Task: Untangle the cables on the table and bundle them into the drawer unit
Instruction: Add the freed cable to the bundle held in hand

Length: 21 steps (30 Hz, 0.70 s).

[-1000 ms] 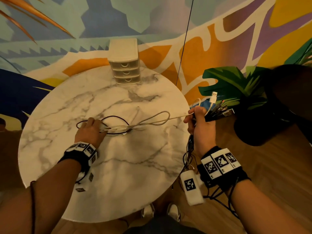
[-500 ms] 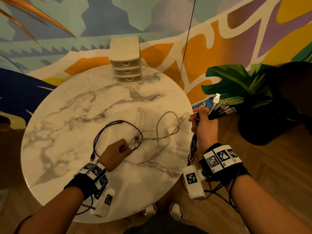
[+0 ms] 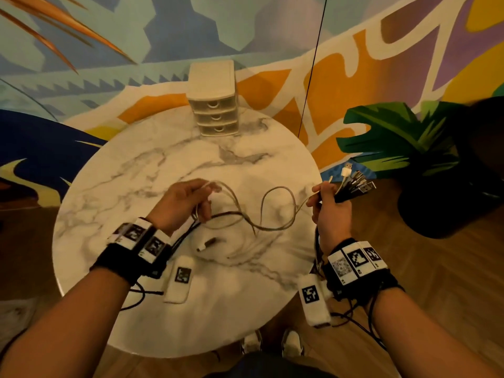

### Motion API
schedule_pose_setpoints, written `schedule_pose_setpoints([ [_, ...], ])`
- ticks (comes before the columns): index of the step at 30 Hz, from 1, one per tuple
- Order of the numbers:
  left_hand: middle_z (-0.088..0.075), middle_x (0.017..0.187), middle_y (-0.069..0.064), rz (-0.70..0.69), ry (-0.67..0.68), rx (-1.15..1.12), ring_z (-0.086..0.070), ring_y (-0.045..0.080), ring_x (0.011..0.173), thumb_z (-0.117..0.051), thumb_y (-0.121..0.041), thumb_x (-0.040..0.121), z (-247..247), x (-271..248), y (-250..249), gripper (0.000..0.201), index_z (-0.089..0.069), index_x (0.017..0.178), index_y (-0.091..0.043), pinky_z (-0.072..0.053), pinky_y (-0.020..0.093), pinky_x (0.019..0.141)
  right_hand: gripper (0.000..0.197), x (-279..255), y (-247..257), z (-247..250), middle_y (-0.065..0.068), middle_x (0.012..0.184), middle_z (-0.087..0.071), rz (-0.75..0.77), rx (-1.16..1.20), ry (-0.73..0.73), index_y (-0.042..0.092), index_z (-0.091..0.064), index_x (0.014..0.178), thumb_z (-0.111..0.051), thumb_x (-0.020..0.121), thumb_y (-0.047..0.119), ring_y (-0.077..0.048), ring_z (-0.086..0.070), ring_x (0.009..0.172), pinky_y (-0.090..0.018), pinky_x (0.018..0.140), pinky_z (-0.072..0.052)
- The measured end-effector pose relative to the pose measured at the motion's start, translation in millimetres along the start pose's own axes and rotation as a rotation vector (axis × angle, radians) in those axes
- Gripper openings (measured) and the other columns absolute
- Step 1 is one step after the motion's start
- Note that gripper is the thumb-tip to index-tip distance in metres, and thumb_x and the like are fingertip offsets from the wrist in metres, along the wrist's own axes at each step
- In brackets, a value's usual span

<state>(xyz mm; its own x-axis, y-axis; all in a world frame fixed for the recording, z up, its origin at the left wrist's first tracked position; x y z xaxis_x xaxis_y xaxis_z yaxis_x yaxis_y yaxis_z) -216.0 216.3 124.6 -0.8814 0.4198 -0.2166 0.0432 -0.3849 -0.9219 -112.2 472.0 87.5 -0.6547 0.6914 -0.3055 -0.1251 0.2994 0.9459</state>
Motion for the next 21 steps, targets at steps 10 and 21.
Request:
schedule_pose_setpoints([
  [10, -0.054, 0.059, 0.003, 0.016, -0.037, 0.543, -0.047, 0.006, 0.049, -0.067, -0.031, 0.085, 62, 1, 18, 0.022, -0.063, 0.072, -0.013, -0.042, 0.028, 0.055, 0.030, 19, -2, 24, 0.005, 0.050, -0.060, -0.063, 0.059, -0.189, 0.018, -0.057, 0.071, -0.047, 0.098, 0.028, -0.011, -0.043, 0.045, -0.024, 0.046, -0.034],
  [21, -0.057, 0.123, -0.002, 0.061, 0.044, 1.142, -0.050, 0.024, 0.112, -0.058, -0.042, 0.088, 69, 5, 63, 0.033, -0.059, 0.114, -0.022, -0.035, 0.037, 0.091, 0.030, 16, -3, 20, 0.004, 0.057, -0.063, -0.077, 0.058, -0.187, 0.020, -0.058, 0.074, -0.047, 0.097, 0.034, -0.008, -0.044, 0.048, -0.019, 0.044, -0.031],
])
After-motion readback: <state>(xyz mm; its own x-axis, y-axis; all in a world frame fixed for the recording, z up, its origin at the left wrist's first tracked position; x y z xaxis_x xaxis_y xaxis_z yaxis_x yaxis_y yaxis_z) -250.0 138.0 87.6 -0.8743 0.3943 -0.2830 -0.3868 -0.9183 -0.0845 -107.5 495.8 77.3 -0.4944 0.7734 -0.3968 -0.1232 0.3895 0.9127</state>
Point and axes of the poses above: each hand's wrist, its own x-axis towards the middle knuckle, its own z-axis out of the back of the hand, y = z × x, the point moved 4 cm from there along x, towards the middle knuckle
